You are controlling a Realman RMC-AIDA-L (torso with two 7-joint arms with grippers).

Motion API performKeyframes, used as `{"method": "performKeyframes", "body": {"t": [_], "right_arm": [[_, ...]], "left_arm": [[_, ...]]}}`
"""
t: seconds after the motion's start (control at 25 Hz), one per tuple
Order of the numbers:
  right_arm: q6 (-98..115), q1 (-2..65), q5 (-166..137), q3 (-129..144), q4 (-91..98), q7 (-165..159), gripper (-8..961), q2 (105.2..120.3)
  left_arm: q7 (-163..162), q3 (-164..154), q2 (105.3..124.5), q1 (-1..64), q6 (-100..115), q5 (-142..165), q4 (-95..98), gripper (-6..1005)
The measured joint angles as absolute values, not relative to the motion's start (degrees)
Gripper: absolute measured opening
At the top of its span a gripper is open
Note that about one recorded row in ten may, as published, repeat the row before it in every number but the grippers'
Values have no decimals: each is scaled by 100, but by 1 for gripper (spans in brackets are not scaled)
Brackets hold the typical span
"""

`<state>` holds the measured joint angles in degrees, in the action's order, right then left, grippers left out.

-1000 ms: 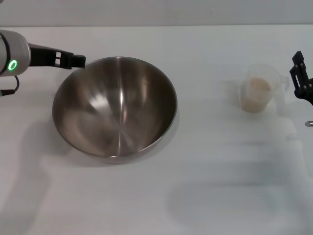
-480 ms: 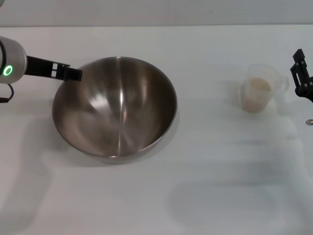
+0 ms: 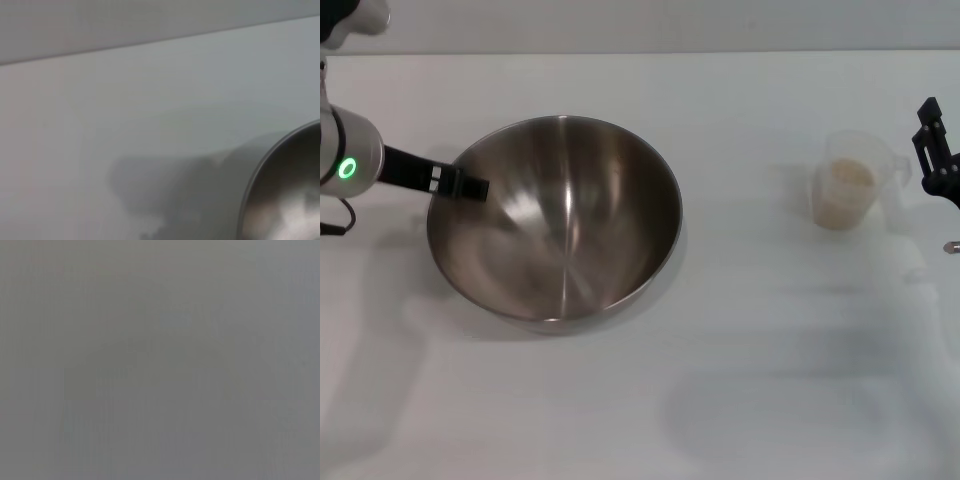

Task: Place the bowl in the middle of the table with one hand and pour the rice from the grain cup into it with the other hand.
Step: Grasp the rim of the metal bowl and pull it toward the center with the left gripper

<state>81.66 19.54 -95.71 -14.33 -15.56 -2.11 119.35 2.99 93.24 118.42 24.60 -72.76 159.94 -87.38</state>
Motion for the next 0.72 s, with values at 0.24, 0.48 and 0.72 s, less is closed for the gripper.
{"method": "performKeyframes", "body": {"t": [0.24,0.48,0.72], "right_arm": [[8170,1959,-9572,-1432,-1558,-210,545,11935],[8177,1969,-9572,-1432,-1571,-210,545,11935],[8185,1969,-9572,-1433,-1574,-210,545,11935]], "left_arm": [[302,9334,11841,2537,-7204,15925,-8355,756],[307,9338,11838,2635,-7288,15890,-8244,750],[318,9460,11832,2649,-7314,15868,-8282,656]]}}
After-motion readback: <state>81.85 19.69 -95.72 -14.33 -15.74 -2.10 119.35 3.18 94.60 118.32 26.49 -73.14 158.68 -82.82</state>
